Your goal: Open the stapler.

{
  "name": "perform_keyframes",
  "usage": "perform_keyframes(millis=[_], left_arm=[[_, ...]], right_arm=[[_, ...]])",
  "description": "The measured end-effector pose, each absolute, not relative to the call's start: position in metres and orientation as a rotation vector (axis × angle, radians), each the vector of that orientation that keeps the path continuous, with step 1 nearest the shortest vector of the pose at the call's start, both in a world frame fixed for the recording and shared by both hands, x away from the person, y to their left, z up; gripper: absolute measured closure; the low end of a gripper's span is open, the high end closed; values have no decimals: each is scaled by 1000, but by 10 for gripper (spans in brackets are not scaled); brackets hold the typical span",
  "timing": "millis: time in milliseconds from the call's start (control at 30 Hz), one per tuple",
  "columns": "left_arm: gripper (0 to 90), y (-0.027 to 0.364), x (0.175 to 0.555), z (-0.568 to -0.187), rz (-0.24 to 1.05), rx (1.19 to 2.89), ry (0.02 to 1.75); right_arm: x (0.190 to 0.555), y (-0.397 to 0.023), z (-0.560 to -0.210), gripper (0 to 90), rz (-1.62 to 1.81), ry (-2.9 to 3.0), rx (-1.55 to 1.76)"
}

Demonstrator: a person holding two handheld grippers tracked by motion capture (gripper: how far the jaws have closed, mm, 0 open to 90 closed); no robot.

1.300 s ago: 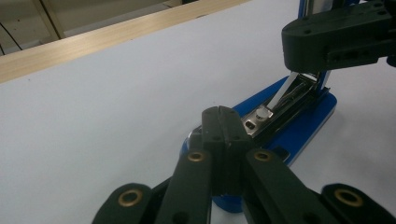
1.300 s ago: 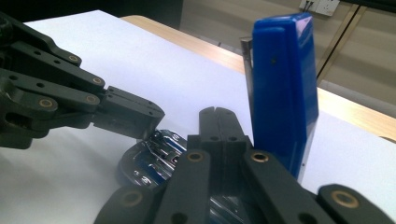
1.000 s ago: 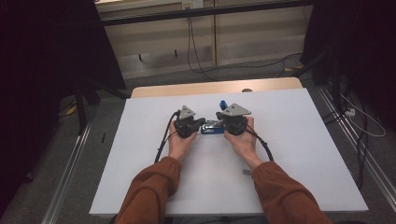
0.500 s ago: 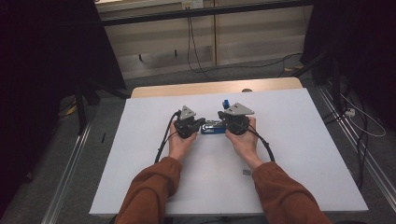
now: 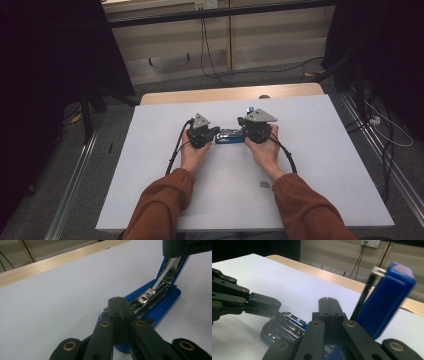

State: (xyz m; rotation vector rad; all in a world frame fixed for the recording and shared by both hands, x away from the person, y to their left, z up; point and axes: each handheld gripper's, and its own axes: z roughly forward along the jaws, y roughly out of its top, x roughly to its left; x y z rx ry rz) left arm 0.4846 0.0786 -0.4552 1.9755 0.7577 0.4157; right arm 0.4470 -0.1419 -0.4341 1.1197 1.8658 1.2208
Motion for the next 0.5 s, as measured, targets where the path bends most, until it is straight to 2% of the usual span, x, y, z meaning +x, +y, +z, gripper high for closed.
perform_keyframes(millis=[500], left_arm=[[900,78,484,-455,415,1973,760]], right_arm=[[447,-148,-434,900,1228,1867,1128]])
